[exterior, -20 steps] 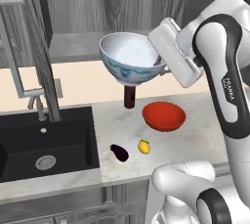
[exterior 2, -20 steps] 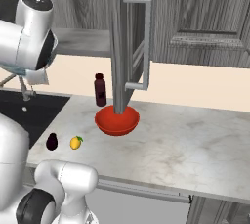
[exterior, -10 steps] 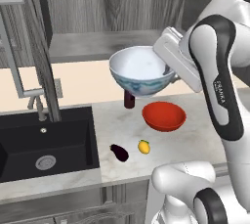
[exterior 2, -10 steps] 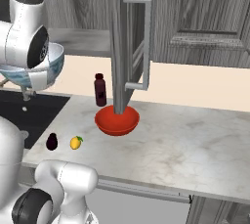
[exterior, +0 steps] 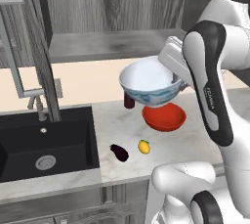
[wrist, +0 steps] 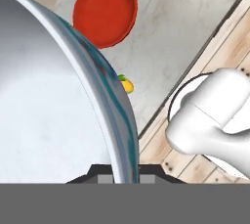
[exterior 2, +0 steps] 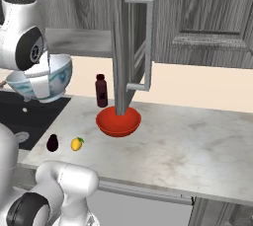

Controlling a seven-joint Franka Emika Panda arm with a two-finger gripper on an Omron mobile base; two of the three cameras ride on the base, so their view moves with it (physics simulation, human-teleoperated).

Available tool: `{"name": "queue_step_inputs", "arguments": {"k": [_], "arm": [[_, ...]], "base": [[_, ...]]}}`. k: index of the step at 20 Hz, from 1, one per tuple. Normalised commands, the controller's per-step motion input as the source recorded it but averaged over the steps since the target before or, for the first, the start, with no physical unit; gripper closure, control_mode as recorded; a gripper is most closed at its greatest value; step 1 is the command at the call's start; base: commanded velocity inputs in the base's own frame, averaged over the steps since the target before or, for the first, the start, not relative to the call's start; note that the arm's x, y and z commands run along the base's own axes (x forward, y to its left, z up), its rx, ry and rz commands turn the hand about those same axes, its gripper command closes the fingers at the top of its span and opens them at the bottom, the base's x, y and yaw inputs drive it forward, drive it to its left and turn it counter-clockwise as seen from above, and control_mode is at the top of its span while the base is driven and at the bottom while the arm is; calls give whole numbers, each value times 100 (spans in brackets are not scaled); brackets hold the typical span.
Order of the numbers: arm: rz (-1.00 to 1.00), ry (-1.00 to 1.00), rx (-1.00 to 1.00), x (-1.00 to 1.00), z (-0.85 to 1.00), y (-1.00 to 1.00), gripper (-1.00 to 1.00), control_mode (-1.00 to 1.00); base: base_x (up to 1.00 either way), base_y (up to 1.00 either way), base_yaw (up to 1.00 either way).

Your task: Pick both bowls and place them on the counter. Then place the lemon in one bowl and place the eggplant in the other bowl.

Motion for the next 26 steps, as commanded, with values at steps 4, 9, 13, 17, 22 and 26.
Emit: {"name": "queue_step_inputs", "arguments": {"k": [4, 9, 13, 17, 22, 26], "arm": [[-11, 9, -12, -6, -22, -16, 100, -100], [-11, 7, -3, -3, -17, -25, 100, -100], [-9, 0, 0, -6, -19, -34, 100, -100], [-9, 0, 0, -14, -19, -27, 100, -100], [-8, 0, -1, -10, -28, -33, 100, -100], [-12, 0, -1, -3, -37, -33, 100, -100]], "base": [[0, 0, 0], [0, 0, 0], [0, 0, 0], [0, 0, 0], [0, 0, 0], [0, 0, 0]]}}
